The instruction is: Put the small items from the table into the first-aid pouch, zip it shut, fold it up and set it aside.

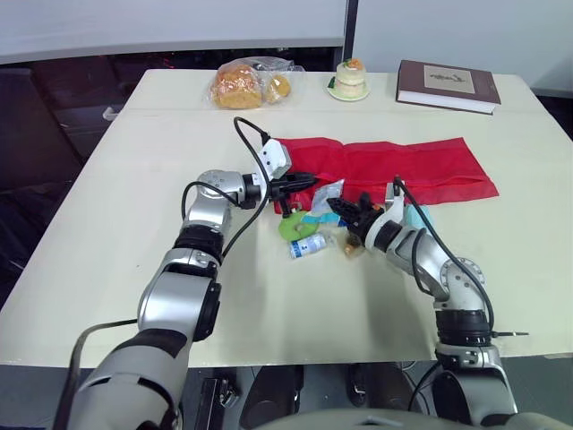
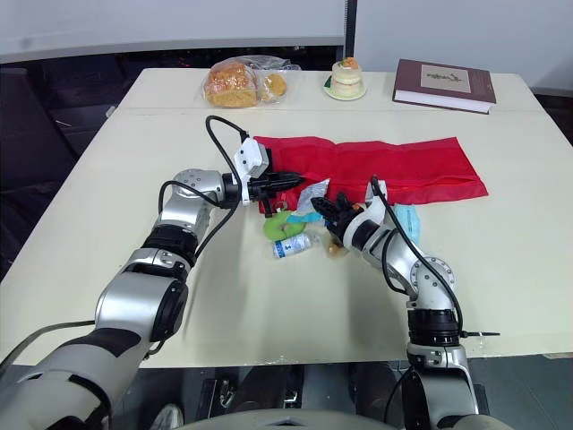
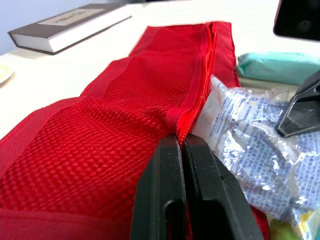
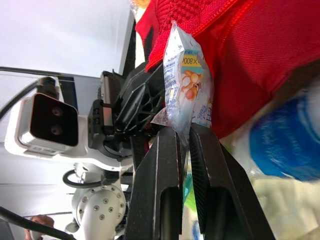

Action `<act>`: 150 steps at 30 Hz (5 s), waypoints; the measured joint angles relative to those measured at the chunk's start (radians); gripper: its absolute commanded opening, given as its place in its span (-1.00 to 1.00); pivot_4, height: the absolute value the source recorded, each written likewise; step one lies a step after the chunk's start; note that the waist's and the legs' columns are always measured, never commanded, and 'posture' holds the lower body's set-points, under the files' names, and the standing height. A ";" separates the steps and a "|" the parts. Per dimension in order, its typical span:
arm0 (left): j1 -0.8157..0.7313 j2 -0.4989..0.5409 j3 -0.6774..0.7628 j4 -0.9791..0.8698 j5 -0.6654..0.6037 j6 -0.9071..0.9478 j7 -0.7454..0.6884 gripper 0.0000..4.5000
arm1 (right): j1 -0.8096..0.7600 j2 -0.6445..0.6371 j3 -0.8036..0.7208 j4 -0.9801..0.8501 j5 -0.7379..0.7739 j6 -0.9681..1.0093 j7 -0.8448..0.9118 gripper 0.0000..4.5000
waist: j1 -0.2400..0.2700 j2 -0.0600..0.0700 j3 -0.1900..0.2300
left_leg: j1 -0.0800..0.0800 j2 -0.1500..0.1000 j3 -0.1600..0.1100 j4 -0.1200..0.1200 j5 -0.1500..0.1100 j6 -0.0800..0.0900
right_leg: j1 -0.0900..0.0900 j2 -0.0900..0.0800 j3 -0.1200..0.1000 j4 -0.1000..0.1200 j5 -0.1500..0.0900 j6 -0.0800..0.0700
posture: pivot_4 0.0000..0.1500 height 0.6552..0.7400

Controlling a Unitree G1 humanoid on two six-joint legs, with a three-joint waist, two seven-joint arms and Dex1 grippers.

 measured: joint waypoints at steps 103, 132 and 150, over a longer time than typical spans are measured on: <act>0.157 -0.015 0.032 -0.317 -0.146 0.397 -0.001 -1.00 | -0.042 0.049 -0.013 -0.020 -0.538 0.143 0.329 -0.99 | 0.000 0.001 0.000 | 0.001 0.000 0.000 -0.001 0.000 0.000 | -0.001 0.000 0.001 0.000 0.000 0.000 | 1.00 0.74; 0.199 -0.007 -0.003 -0.424 -0.158 0.436 -0.028 -1.00 | -0.213 0.151 -0.122 0.215 -0.643 -0.036 0.324 -0.99 | -0.016 0.001 0.000 | 0.001 0.000 0.000 -0.001 0.000 -0.001 | -0.001 0.000 0.001 0.000 0.000 0.000 | 1.00 0.74; 0.158 0.010 0.004 -0.331 -0.163 0.365 -0.081 -1.00 | -0.132 0.128 -0.069 0.078 -0.688 0.008 0.323 0.30 | -0.008 0.001 0.000 | 0.001 -0.001 0.000 -0.002 0.000 -0.001 | 0.000 -0.001 0.000 -0.001 0.000 0.000 | 1.00 0.74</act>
